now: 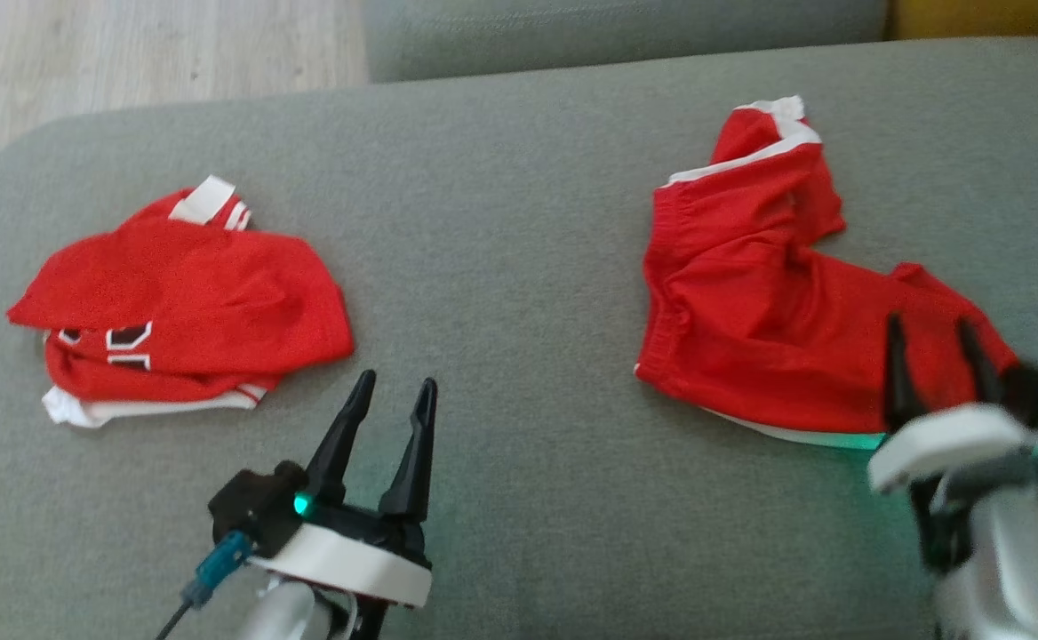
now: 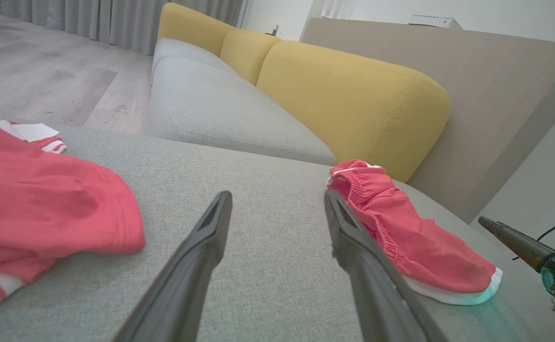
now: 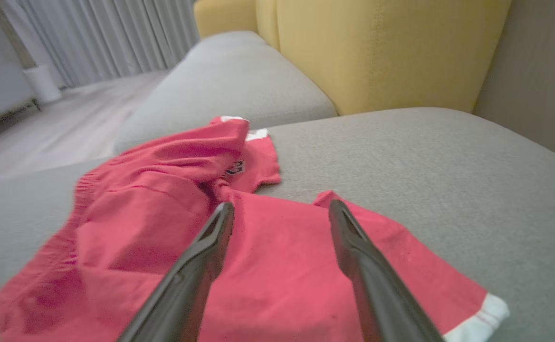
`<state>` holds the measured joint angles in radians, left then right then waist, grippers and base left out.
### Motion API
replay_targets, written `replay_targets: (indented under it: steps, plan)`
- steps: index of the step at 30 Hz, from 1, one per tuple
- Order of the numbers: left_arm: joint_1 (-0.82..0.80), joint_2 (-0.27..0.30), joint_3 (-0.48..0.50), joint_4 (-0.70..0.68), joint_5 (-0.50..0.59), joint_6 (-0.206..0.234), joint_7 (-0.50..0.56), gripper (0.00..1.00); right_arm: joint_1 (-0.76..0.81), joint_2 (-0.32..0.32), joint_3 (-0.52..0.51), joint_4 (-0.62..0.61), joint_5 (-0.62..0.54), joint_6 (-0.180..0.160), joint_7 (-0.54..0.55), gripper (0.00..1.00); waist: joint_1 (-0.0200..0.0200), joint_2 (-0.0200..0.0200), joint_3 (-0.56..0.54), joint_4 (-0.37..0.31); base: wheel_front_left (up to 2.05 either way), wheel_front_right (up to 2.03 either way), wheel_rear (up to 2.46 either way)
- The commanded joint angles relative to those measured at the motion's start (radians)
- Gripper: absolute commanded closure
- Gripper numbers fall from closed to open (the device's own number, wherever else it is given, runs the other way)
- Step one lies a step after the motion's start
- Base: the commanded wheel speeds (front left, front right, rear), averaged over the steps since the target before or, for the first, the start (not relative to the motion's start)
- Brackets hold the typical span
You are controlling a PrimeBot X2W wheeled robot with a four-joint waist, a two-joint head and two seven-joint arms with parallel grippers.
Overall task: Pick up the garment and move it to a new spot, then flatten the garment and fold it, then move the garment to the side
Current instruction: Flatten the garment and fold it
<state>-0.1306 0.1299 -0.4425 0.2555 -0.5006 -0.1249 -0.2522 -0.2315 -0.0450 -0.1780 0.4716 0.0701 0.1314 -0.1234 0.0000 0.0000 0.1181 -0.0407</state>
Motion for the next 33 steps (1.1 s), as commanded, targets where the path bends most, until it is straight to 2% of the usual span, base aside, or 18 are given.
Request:
replay_targets:
  steps: [1, 9, 14, 20, 22, 27, 33]
  plan:
    - [-0.058, 0.018, 0.024, -0.029, 0.003, -0.006, -0.01, 0.0, -0.081, -0.005, -0.004, -0.008, -0.037, -0.001, 0.037, 0.0, 0.0, 0.0, 0.02, 0.018, 0.0, 0.0, 0.0]
    - [-0.098, 0.025, 0.005, -0.024, -0.009, -0.006, -0.01, 0.0, -0.284, -0.005, -0.169, 0.16, -0.29, -0.001, 0.329, 0.0, 0.0, 0.0, 0.087, 0.076, 0.0, 0.0, 0.0]
    - [-0.113, 0.023, 0.0, -0.023, -0.012, -0.006, -0.01, 0.0, -0.339, -0.005, -0.272, 0.199, -0.404, -0.001, 0.389, 0.0, 0.0, 0.0, 0.105, 0.098, 0.0, 0.0, 0.0]
    - [-0.121, 0.02, -0.002, -0.02, -0.014, -0.006, -0.01, 0.0, -0.409, -0.005, -0.37, 0.304, -0.399, -0.001, 0.424, 0.0, 0.0, 0.0, 0.115, 0.113, 0.0, 0.0, 0.0]
    - [-0.123, 0.021, -0.001, -0.019, -0.013, -0.006, -0.01, 0.0, -0.432, -0.005, -0.385, 0.34, -0.383, -0.001, 0.428, 1.0, 0.0, 0.0, 0.117, 0.114, 0.0, 0.0, 0.0]
    - [-0.125, 0.022, 0.007, -0.018, -0.012, -0.006, -0.01, 0.0, -0.481, -0.006, -0.362, 0.368, -0.39, -0.001, 0.364, 1.0, 0.0, 0.0, 0.115, 0.11, 0.0, 0.0, 0.0]
    - [-0.128, 0.02, 0.011, -0.016, -0.006, -0.006, -0.01, 0.0, -0.548, -0.042, -0.383, 0.363, -0.393, -0.001, 0.218, 1.0, 0.0, 0.0, 0.106, 0.105, 0.0, 0.0, 0.0]
